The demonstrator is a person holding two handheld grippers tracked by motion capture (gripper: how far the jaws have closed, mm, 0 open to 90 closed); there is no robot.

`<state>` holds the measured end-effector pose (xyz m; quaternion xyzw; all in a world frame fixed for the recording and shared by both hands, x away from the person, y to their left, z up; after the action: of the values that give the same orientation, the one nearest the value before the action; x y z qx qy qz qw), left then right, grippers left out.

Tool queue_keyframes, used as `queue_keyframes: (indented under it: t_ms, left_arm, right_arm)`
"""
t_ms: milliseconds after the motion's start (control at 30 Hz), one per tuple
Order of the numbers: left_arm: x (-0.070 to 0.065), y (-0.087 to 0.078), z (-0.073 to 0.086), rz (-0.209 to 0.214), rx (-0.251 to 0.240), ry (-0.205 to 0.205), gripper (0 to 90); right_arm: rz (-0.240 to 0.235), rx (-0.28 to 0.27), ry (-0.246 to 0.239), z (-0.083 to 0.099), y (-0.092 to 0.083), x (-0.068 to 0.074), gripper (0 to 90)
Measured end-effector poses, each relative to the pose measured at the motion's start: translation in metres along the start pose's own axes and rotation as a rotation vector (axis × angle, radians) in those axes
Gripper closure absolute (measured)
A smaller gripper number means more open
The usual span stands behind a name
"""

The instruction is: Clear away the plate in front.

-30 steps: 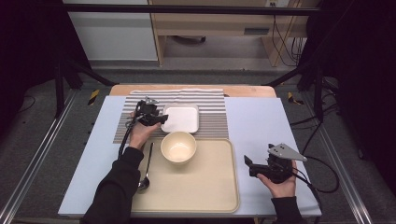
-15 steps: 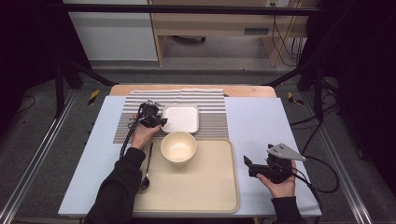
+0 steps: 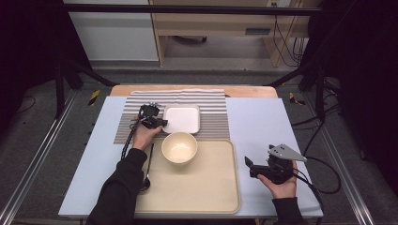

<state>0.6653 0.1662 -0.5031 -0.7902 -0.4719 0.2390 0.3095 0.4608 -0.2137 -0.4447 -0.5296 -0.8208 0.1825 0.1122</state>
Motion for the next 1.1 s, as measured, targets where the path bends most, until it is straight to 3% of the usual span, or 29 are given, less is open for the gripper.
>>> queue_keyframes:
  t_ms: [400,667,1100]
  left_arm:
    - [0.0,0.0,-0.002,-0.023,0.013,-0.084,80.4]
    - [0.001,-0.009,-0.009,-0.019,-0.041,-0.119,85.4]
    - [0.002,-0.028,-0.02,-0.056,-0.119,-0.103,88.6]
  right_arm:
    - [0.002,0.004,-0.003,0.001,0.001,0.0,2.7]
    - [0.001,0.004,-0.006,0.001,0.002,0.0,2.7]
    - [0.0,0.012,0.001,0.001,0.002,0.001,2.7]
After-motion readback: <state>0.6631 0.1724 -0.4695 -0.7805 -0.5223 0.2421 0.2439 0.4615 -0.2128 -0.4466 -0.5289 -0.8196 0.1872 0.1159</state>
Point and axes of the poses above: each handheld gripper's, and its own axes: y roughly forward along the jaws, z roughly out of its underside, x roughly to its left, the point moved 5 cm from there along y, roughly forward along the jaws, and after that the axes turned 3 degrees about -x, right-handed, at the moved point
